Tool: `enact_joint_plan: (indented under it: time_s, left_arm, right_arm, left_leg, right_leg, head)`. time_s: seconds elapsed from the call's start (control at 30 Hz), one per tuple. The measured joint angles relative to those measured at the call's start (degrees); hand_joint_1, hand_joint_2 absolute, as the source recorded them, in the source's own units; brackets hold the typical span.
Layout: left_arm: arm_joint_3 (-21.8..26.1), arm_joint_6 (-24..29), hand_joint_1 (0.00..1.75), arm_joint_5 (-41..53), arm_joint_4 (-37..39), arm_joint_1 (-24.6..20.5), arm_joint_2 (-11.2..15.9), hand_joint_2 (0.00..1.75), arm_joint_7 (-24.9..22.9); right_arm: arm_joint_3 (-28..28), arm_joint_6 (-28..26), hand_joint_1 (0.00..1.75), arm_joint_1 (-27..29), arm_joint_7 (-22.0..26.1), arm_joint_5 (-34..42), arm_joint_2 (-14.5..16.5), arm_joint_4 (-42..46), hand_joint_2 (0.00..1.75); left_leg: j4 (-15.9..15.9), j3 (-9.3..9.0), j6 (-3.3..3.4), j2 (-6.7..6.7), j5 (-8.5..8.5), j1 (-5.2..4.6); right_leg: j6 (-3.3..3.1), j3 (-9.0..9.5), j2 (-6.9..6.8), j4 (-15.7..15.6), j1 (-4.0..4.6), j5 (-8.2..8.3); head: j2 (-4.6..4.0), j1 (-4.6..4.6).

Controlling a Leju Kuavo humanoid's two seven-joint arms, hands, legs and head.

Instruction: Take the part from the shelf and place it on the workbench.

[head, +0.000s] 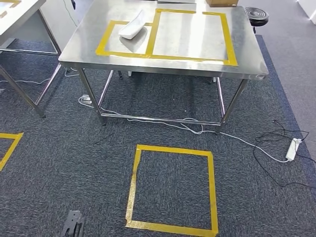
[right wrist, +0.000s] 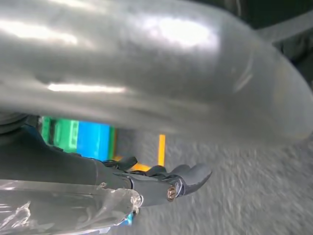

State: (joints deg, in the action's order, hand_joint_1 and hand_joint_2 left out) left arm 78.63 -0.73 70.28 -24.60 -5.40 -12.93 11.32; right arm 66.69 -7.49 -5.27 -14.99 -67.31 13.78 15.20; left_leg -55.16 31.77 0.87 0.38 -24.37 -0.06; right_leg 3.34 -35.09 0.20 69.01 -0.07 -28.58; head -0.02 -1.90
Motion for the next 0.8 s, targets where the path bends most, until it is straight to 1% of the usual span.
enact_joint_plan:
  time_s: [0.03,0.07,0.1,0.13,0.17,0.2,0.23,0.27,0.3,0.33,0.37,0.4,0.43,0.47,0.5,0.53,0.57,0.6,0.63,0.67,0.7,0.73,0.77,0.8]
  left_arm:
    - [0.5,0.4,0.0,-1.2,0.6,-0.1,0.1,0.0,0.1]
    - [1.2,0.7,0.0,-3.0,1.0,-0.1,0.1,0.0,0.3]
    - [2.1,0.9,0.0,-4.9,1.3,-0.2,0.2,0.0,0.7]
    - [3.0,1.0,0.0,-6.5,1.4,-0.4,0.1,0.0,1.1]
    - [3.8,1.0,0.0,-7.5,1.4,-0.5,0.2,0.0,1.4]
    - [4.3,1.0,0.0,-8.0,1.4,-0.6,0.2,0.0,1.6]
    - [4.7,1.0,0.0,-8.1,1.4,-0.6,0.3,0.0,1.8]
    - [5.0,1.0,0.0,-8.2,1.4,-0.6,0.4,0.0,1.8]
    - [5.3,1.0,0.0,-8.3,1.4,-0.6,0.4,0.0,1.9]
    - [5.5,1.0,0.0,-8.3,1.4,-0.6,0.5,0.0,1.9]
    - [5.7,1.0,0.0,-8.3,1.5,-0.7,0.5,0.0,1.9]
    - [5.7,0.9,0.0,-8.3,1.5,-0.8,0.5,0.0,1.9]
    - [5.8,0.8,0.0,-8.3,1.5,-0.8,0.5,0.0,1.9]
    - [5.8,0.5,0.0,-8.2,1.6,-0.9,0.5,0.0,2.0]
    - [5.8,0.2,0.0,-8.0,1.6,-0.9,0.6,0.0,2.2]
    - [5.7,-0.1,0.0,-7.8,1.6,-0.9,0.6,0.0,2.8]
    - [5.5,-0.4,0.0,-7.6,1.6,-1.0,0.6,0.0,3.6]
    - [5.3,-0.8,0.0,-7.8,1.6,-1.1,0.6,0.0,4.5]
    - [5.2,-1.2,0.0,-8.1,1.6,-1.2,0.6,0.0,5.3]
    - [5.1,-1.5,0.0,-8.6,1.6,-1.3,0.6,0.0,5.6]
    - [5.1,-1.7,0.0,-9.0,1.6,-1.2,0.5,0.0,5.5]
    - [5.1,-1.8,0.0,-9.5,1.6,-1.1,0.5,0.0,5.2]
    - [5.1,-2.0,0.0,-10.0,1.7,-0.9,0.5,0.0,5.0]
    - [5.1,-2.3,0.0,-10.6,1.7,-0.8,0.5,0.0,5.0]
  right_arm:
    - [0.7,-1.0,0.0,-0.1,1.9,1.8,0.4,0.3,1.75]
    - [1.6,-2.3,0.0,-0.3,4.4,3.9,0.8,0.7,1.75]
    - [2.5,-3.6,0.0,-0.5,6.6,5.1,1.1,1.2,1.75]
    - [3.1,-4.6,0.0,-0.6,8.1,5.1,1.4,1.8,1.75]
    - [3.5,-5.3,0.0,-0.6,8.8,4.2,1.6,2.4,1.75]
    - [3.5,-5.6,0.0,-0.5,8.7,2.7,1.7,3.0,1.75]
    - [3.4,-5.8,0.0,-0.4,8.6,1.7,1.8,3.6,1.75]
    - [3.4,-5.9,0.0,-0.3,8.6,1.3,1.8,4.1,1.75]
    - [3.4,-6.0,0.0,-0.2,8.6,1.1,1.8,4.5,1.75]
    - [3.4,-6.1,0.0,-0.2,8.6,1.0,1.8,4.9,1.75]
    - [3.4,-6.1,0.0,-0.2,8.6,0.9,1.8,5.2,1.75]
    - [3.4,-6.0,0.0,-0.1,8.6,0.8,1.9,5.4,1.75]
    - [3.5,-5.5,0.0,-0.1,8.5,0.9,2.0,5.6,1.75]
    - [3.5,-4.7,0.0,-0.1,8.4,0.9,2.1,5.7,1.75]
    - [3.5,-3.8,0.0,-0.1,8.2,0.8,2.2,5.8,1.75]
    - [3.5,-3.0,0.0,-0.1,8.0,0.8,2.3,5.8,1.75]
    - [3.5,-2.5,0.0,-0.1,8.1,1.0,2.4,5.8,1.75]
    - [3.6,-2.4,0.0,-0.1,8.5,1.8,2.6,5.9,1.75]
    - [3.8,-2.5,0.0,-0.1,9.2,3.1,2.8,5.9,1.31]
    - [4.2,-2.4,0.0,-0.1,10.2,4.7,2.9,5.9,0.87]
    - [4.7,-1.5,0.0,-0.1,11.4,7.1,3.0,5.9,0.44]
    - [5.5,0.1,0.0,-0.1,12.9,10.2,3.0,5.8,0.0]
    - [6.8,2.9,0.0,-0.1,14.8,14.6,3.0,5.6,0.0]
    - [8.6,6.3,0.0,-0.1,17.1,19.8,3.0,5.2,0.0]
  left_leg:
    - [-0.3,0.55,-0.19,-0.05,0.29,-0.04]
    - [-0.5,1.01,-0.44,-0.08,0.62,-0.1]
    - [-0.6,1.35,-0.72,-0.07,1.05,-0.14]
    - [-0.6,1.62,-1.03,-0.04,1.53,-0.14]
    - [-0.6,1.83,-1.35,-0.03,2.06,-0.11]
    - [-0.6,2.08,-1.69,-0.06,2.24,-0.04]
    - [-1.0,2.45,-2.06,-0.11,1.52,0.02]
    - [-2.2,3.01,-2.42,-0.15,-0.23,0.05]
    - [-4.6,3.83,-2.74,-0.18,-2.98,0.1]
    - [-7.9,4.79,-3.01,-0.19,-6.07,0.13]
    - [-11.8,5.66,-3.2,-0.19,-8.54,0.16]
    - [-15.1,6.17,-3.34,-0.19,-9.77,0.19]
    - [-17.0,6.02,-3.44,-0.19,-9.4,0.22]
    - [-17.4,5.12,-3.48,-0.19,-7.81,0.27]
    - [-15.8,3.28,-3.47,-0.19,-5.75,0.32]
    - [-12.8,0.6,-3.41,-0.21,-4.28,0.39]
    - [-8.0,-2.92,-3.25,-0.24,-4.24,0.42]
    - [-3.6,-6.0,-2.9,-0.28,-5.09,0.38]
    - [-0.2,-8.09,-2.49,-0.32,-6.15,0.27]
    - [1.8,-9.14,-1.98,-0.33,-6.88,0.09]
    - [2.1,-8.91,-1.4,-0.28,-6.72,-0.01]
    - [2.0,-8.51,-0.94,-0.11,-6.24,-0.03]
    - [1.9,-8.1,-0.45,0.09,-5.72,0.02]
    - [1.9,-7.61,-0.07,0.32,-5.16,0.11]
  right_leg:
    - [-0.21,2.84,0.01,-4.1,0.03,0.76]
    - [-0.42,5.47,0.04,-8.2,0.1,0.88]
    - [-0.63,7.09,0.09,-11.1,0.19,0.59]
    - [-0.86,7.72,0.13,-12.6,0.33,0.16]
    - [-1.16,7.63,0.14,-13.1,0.44,0.36]
    - [-1.54,7.16,0.05,-13.0,0.39,0.82]
    - [-1.99,6.67,-0.04,-13.0,0.33,1.34]
    - [-2.45,6.04,-0.11,-13.1,0.23,1.99]
    - [-2.8,5.36,-0.16,-13.1,0.13,2.69]
    - [-3.0,4.48,-0.14,-13.1,0.14,3.37]
    - [-3.06,3.55,-0.15,-13.1,0.14,4.08]
    - [-3.05,2.62,-0.18,-13.0,0.14,4.79]
    - [-3.0,1.65,-0.22,-12.9,0.14,5.52]
    - [-2.93,0.65,-0.25,-12.8,0.13,6.25]
    - [-2.8,-0.36,-0.23,-12.7,0.11,6.94]
    - [-2.59,-1.28,-0.17,-12.6,0.11,7.62]
    - [-2.31,-2.04,-0.09,-12.4,0.18,8.21]
    - [-2.01,-2.57,-0.05,-12.3,0.26,8.83]
    - [-1.7,-2.85,-0.05,-12.3,0.28,9.52]
    - [-1.38,-2.98,-0.07,-12.5,0.27,10.23]
    - [-1.09,-3.03,-0.05,-12.8,0.18,10.97]
    - [-0.79,-3.16,0.03,-13.0,0.05,11.28]
    - [-0.45,-3.57,0.08,-12.3,-0.03,10.5]
    - [-0.16,-4.36,0.13,-10.4,-0.08,8.78]
  head:
    - [0.0,0.01]
    - [0.0,-0.02]
    - [0.0,-0.07]
    - [0.0,-0.08]
    - [0.0,-0.1]
    - [0.0,-0.07]
    - [0.0,-0.05]
    - [0.0,-0.13]
    - [0.0,-0.2]
    - [0.0,-0.32]
    - [0.0,-0.38]
    - [0.0,-0.4]
    - [0.0,-0.4]
    - [0.0,-0.39]
    - [0.0,-0.4]
    - [0.0,-0.41]
    - [0.0,-0.42]
    - [0.0,-0.36]
    - [0.0,-0.33]
    - [0.0,-0.38]
    - [0.0,-0.39]
    - [0.0,-0.49]
    - [0.0,-0.4]
    - [0.0,-0.2]
